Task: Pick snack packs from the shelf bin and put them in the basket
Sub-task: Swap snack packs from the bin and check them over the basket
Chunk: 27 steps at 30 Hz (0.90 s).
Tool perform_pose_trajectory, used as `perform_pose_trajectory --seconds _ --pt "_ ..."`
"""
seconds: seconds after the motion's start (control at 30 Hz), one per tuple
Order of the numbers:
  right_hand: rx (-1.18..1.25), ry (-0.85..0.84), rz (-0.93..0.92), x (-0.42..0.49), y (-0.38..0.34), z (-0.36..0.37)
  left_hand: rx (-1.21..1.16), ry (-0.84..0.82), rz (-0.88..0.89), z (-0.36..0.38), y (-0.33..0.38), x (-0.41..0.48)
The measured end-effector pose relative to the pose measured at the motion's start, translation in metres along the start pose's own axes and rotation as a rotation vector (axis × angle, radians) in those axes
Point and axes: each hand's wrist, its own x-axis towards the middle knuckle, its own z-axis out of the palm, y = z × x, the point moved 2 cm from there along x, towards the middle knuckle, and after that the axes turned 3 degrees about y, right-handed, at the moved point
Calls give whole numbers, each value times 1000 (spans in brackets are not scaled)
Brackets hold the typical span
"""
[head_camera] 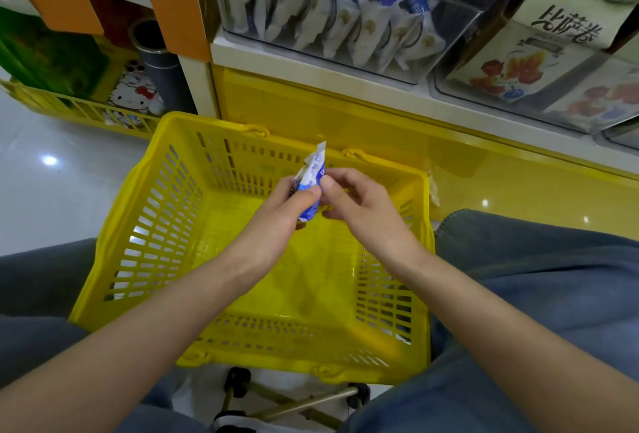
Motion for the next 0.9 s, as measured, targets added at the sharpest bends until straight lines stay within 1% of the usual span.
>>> perform_pose_trajectory --seconds 0.1,0.23,0.33,0.43,0.53,0.67,0.77,0.9 --pt "-46 40 -6 0 2 0 -7 -36 -12 0 1 0" --pt "-192 89 -127 -2 3 -2 55 -124 0 -1 -1 -4" --pt "-282 80 -209 -4 5 -2 142 -93 32 -3 -1 -5" --pt "-207 73 -163 0 4 -6 185 -6 21 -3 -2 -5" --pt "-144 84 -104 4 5 -9 214 1 18 -3 -3 -6" --pt "-177 90 -117 3 6 -8 279 46 47 -3 -5 -5" --pt "-270 81 -160 2 4 -7 307 97 57 -3 -2 -6" --pt "-275 100 -102 2 4 -8 316 63 68 -5 -4 -5"
